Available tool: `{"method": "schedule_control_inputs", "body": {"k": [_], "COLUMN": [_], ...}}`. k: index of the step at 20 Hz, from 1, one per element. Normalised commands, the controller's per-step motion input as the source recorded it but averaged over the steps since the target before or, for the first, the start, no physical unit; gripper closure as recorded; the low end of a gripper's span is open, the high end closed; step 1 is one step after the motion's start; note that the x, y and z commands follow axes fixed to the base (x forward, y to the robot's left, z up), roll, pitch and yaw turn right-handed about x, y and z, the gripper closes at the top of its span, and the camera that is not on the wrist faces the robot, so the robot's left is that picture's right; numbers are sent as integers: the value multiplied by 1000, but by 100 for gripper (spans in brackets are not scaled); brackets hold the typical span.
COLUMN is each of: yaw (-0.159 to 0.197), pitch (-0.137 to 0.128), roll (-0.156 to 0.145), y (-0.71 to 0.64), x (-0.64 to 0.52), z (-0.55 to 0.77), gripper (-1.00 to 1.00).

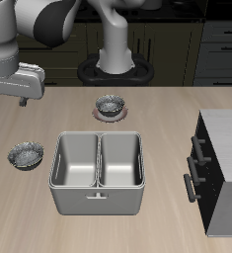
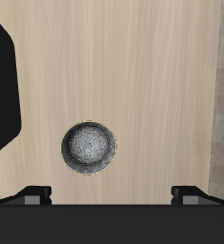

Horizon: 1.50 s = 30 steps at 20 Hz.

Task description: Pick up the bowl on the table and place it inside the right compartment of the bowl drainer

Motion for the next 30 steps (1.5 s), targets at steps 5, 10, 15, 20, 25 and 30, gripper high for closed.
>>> {"method": "schedule_control_inputs", "body": {"k": [5, 10, 15, 20, 25, 30], "yaw": [42, 13, 11, -12, -25, -20], "pitch": [40, 54, 42, 40, 52, 24], "roll": [-2, -24, -36, -17, -6, -18], "y": [95, -49, -120, -80, -139, -165], "x": [120, 144, 101, 14, -197, -219], "z": [-306, -455, -410, -329, -291, -143], "gripper": [-100, -100, -100, -100, -100, -100]}}
